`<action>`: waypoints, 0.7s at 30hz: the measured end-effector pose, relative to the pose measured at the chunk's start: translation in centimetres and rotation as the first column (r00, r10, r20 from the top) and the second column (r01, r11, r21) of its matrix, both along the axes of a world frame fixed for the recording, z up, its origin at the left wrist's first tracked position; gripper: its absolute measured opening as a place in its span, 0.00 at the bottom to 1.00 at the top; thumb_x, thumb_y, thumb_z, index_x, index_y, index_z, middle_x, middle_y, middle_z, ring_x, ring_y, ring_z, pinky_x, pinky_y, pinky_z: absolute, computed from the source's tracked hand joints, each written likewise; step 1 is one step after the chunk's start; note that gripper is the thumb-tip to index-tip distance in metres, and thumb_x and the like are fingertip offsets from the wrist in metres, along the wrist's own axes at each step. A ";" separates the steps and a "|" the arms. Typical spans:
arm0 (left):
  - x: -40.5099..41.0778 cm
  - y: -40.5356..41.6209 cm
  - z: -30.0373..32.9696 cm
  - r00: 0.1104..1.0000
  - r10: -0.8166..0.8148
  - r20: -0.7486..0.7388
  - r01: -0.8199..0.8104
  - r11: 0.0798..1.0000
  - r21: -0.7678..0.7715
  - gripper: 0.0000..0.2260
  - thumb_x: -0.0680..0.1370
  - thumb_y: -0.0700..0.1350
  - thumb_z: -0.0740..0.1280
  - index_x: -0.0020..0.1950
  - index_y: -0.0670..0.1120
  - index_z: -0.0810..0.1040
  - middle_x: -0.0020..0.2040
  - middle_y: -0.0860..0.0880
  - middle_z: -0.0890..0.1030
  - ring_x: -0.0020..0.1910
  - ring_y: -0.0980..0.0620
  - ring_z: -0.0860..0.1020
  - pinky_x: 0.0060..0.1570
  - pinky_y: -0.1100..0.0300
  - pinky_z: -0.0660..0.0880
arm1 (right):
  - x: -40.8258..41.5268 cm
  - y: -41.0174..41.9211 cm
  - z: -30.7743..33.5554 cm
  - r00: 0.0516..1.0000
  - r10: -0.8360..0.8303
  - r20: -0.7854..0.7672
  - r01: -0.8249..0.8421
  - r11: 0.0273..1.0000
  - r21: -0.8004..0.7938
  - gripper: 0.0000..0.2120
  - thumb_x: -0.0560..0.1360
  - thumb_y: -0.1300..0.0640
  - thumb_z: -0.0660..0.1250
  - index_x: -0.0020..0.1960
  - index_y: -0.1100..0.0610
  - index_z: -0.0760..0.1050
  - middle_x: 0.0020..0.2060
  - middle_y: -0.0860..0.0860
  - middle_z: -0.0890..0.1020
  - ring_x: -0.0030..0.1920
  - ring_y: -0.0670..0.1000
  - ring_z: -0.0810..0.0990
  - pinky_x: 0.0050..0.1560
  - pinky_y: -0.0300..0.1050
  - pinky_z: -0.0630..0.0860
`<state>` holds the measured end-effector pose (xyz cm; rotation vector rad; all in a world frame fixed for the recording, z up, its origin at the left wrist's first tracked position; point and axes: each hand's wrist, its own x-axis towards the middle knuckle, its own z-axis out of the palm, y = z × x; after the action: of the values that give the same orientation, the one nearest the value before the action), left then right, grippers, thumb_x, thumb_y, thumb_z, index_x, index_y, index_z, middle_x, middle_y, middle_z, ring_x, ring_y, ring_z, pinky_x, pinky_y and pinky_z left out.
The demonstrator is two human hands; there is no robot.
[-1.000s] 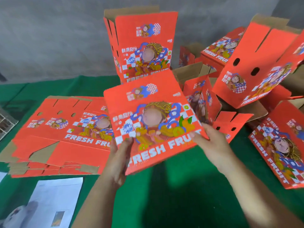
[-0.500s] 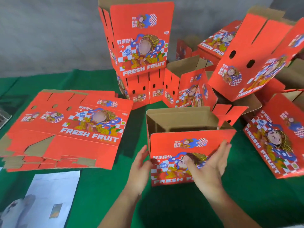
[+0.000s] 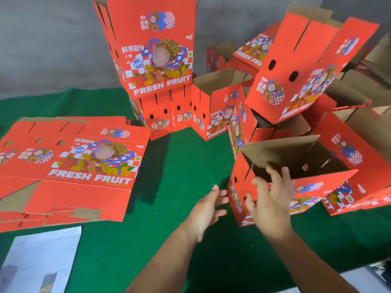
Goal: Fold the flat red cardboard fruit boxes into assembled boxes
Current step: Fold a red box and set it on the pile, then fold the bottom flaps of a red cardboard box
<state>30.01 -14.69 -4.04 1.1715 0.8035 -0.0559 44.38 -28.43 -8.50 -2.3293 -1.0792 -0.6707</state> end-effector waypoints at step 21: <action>-5.7 10.9 1.8 0.889 0.374 0.263 -0.442 0.558 0.702 0.11 0.81 0.39 0.64 0.60 0.46 0.83 0.58 0.51 0.84 0.60 0.52 0.80 0.63 0.52 0.75 | -10.9 17.2 3.8 0.795 0.377 -0.474 -0.523 0.823 -0.222 0.50 0.75 0.52 0.72 0.85 0.45 0.41 0.83 0.50 0.33 0.83 0.54 0.33 0.82 0.55 0.38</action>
<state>24.28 -3.83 -2.21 1.7152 1.0500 0.7988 33.44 -11.20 -4.66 -2.1899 -1.5642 0.2129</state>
